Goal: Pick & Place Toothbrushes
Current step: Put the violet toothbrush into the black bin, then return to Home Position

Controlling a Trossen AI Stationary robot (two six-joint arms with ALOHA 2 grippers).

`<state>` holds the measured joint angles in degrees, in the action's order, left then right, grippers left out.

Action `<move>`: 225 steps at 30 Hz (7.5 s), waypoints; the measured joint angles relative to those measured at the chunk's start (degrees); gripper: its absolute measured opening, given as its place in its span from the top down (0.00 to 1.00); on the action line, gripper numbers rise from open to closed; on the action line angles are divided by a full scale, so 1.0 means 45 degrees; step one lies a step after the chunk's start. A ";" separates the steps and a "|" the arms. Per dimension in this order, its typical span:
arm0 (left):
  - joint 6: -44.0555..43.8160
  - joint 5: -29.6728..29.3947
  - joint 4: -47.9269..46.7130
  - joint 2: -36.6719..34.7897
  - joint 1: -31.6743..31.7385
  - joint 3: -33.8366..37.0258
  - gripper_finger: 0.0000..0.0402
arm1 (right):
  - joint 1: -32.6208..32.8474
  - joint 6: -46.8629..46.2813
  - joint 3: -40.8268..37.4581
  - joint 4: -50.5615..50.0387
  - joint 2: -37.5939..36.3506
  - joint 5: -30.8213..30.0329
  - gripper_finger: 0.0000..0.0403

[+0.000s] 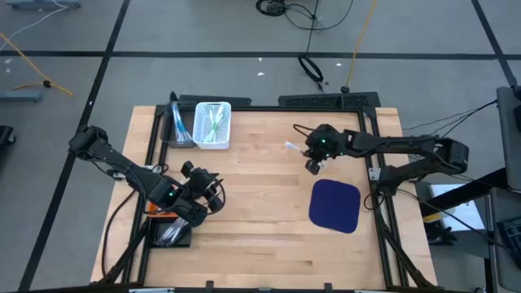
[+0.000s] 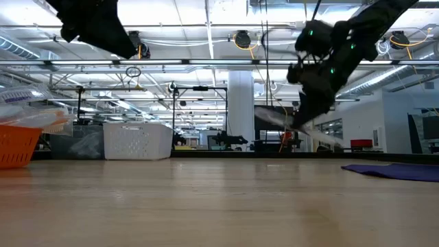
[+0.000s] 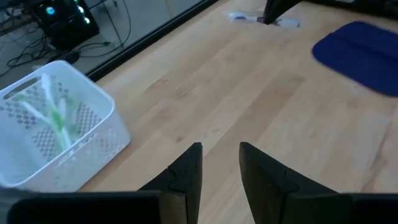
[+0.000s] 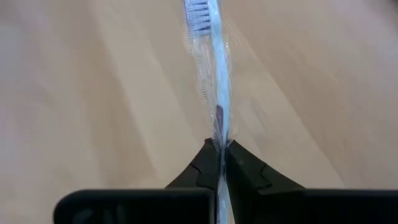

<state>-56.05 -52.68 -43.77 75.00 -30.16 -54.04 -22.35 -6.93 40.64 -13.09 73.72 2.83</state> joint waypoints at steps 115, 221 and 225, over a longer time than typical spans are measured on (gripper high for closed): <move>1.2340 0.8589 1.9454 0.4448 0.2842 -0.0034 0.99 | 0.7907 0.2707 0.0005 1.4993 0.1345 0.0049 0.90; -0.8262 0.7293 -0.5625 -0.0354 -0.7007 0.0270 0.78 | 0.7873 0.2712 0.0015 1.4359 0.1340 -0.0010 0.61; -0.6909 0.3002 -0.6251 -0.1326 -0.7113 -0.0302 0.78 | 0.7813 0.2712 0.0015 1.4086 0.1320 -0.0035 0.61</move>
<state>-87.14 -39.17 -71.90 69.04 -62.16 -55.40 12.81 5.28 40.71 50.30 79.65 2.67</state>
